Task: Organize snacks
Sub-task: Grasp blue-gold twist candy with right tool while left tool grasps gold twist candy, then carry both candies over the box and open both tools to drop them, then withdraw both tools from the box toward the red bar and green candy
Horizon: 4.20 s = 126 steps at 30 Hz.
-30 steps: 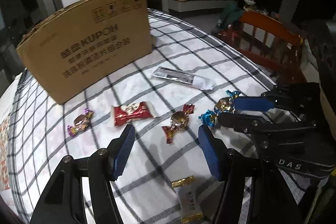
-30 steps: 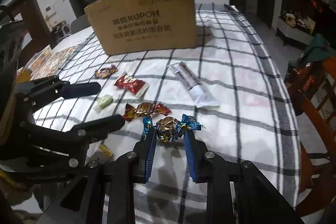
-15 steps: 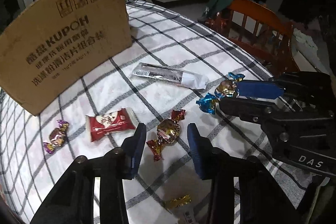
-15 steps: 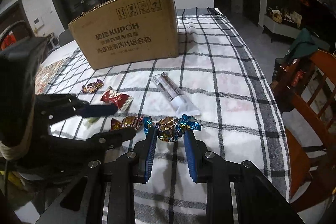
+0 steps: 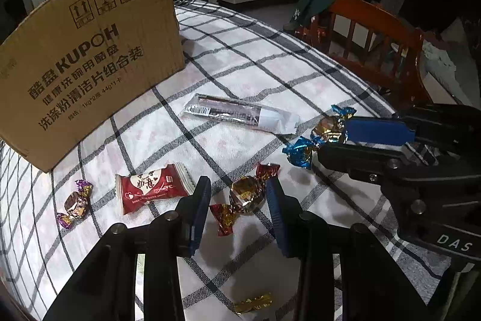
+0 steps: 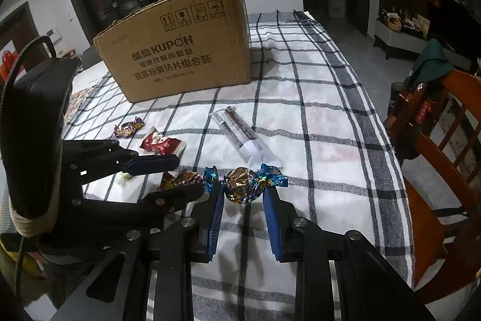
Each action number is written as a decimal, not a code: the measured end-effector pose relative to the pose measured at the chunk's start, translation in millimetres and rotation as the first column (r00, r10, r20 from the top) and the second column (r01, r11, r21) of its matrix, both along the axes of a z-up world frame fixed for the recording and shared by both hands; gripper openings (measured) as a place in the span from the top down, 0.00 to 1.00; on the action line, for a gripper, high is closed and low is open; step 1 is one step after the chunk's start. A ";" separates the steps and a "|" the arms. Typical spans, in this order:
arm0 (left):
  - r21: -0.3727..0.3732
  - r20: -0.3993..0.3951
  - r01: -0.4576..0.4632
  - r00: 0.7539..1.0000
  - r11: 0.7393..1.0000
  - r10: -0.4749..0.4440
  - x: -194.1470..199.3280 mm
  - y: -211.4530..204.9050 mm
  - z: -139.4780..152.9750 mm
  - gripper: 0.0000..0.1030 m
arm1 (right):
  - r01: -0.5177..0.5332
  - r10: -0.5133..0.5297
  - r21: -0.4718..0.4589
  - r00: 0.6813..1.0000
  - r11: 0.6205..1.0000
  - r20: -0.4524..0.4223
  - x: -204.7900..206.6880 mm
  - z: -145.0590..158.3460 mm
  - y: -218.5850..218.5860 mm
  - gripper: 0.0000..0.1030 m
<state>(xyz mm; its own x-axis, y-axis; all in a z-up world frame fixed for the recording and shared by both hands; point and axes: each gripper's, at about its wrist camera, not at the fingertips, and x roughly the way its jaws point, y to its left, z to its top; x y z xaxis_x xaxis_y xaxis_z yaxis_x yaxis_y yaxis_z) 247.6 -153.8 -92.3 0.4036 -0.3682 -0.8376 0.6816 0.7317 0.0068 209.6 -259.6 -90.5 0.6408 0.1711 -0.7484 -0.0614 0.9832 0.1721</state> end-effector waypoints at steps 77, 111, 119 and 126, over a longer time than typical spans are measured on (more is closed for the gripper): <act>-0.184 0.276 -0.328 0.888 0.927 0.369 114.9 104.1 162.8 0.76 | -0.176 0.194 -0.091 0.940 0.980 0.280 147.7 143.3 70.4 0.73; -0.190 0.352 -0.351 0.847 0.917 0.398 44.4 116.1 160.2 0.43 | -0.200 0.230 -0.126 0.922 0.972 0.312 86.9 132.3 73.7 0.56; -0.157 0.339 -0.326 0.869 0.932 0.361 16.8 116.3 141.0 0.43 | -0.246 0.278 -0.147 0.920 0.958 0.276 64.2 114.2 80.3 0.56; -0.121 0.301 -0.311 0.893 0.943 0.334 -0.8 112.7 116.6 0.43 | -0.292 0.322 -0.163 0.922 0.943 0.215 54.0 92.6 83.7 0.57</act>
<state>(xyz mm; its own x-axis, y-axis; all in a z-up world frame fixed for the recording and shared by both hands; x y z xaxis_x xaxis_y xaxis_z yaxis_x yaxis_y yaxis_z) 246.8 -41.1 24.2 0.7467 -0.2246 -0.6261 0.3789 0.9173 0.1227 263.5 -175.9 2.1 0.7316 0.3024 -0.6109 -0.3873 0.9219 -0.0074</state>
